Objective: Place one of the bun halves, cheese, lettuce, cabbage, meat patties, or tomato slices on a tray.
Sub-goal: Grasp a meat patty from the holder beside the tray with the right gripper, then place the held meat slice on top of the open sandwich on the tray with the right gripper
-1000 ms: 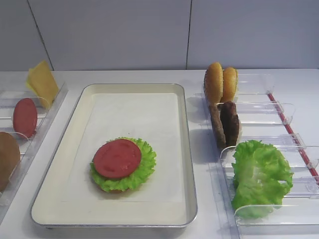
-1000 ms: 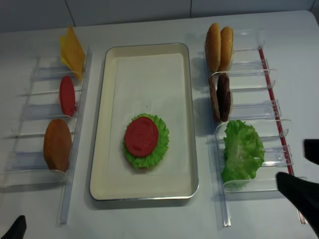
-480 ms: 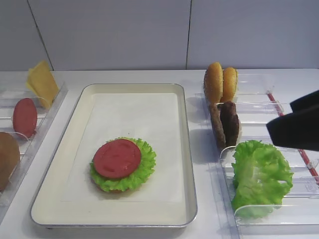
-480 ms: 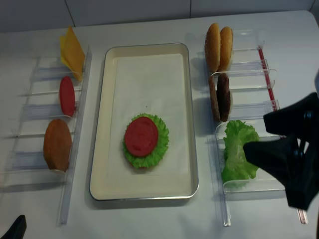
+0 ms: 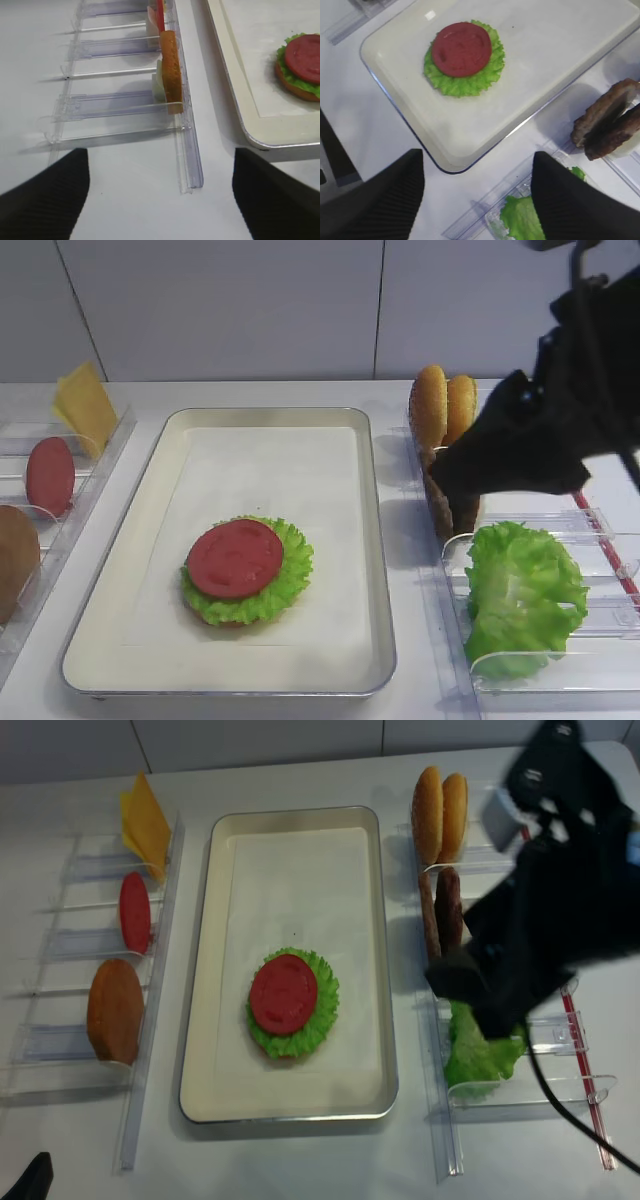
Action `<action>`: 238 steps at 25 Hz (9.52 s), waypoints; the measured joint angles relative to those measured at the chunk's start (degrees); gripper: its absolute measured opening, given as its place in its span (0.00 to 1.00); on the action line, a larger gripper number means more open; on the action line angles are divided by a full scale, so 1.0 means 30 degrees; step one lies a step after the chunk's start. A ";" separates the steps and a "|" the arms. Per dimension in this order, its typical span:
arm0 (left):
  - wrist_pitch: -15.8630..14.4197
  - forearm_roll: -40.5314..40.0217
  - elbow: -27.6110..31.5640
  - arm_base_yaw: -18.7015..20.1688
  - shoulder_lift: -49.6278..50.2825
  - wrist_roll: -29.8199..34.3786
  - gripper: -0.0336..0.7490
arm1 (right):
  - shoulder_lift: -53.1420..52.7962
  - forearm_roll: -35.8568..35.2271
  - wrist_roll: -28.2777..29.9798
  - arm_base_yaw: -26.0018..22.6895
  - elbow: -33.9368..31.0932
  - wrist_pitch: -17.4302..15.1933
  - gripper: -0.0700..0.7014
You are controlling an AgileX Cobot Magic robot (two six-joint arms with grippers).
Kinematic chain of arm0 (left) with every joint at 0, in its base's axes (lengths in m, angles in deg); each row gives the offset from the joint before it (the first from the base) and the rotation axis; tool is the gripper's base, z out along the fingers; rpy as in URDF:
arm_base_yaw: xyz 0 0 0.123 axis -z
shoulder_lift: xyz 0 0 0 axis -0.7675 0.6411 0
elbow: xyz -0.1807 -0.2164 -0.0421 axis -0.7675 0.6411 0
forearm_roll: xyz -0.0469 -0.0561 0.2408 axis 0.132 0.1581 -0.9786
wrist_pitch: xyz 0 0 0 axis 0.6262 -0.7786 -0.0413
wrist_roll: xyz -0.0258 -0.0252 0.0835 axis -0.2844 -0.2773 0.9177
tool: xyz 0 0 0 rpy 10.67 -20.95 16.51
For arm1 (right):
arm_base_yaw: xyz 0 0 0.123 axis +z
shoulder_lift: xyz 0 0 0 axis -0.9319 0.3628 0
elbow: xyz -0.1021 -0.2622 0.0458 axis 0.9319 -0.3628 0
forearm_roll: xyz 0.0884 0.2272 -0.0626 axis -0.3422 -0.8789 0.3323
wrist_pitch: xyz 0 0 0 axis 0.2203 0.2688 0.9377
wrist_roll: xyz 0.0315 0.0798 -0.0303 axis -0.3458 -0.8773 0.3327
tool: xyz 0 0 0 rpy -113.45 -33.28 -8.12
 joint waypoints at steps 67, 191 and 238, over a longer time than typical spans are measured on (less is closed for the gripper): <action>-0.0035 -0.0034 0.0000 0.0000 0.0000 -0.0505 0.74 | 1.2630 0.9781 -1.4853 0.1035 0.6556 0.0235 0.28; -0.0035 -0.0034 0.0000 0.0000 -0.0032 -0.0505 0.74 | 1.6947 -1.8587 0.7294 -0.0829 0.3396 -0.3233 0.27; -0.0035 -0.0034 0.0000 0.0000 -0.0032 -0.0505 0.74 | 1.7695 -1.8291 0.8424 -0.1352 0.3461 -0.3233 0.62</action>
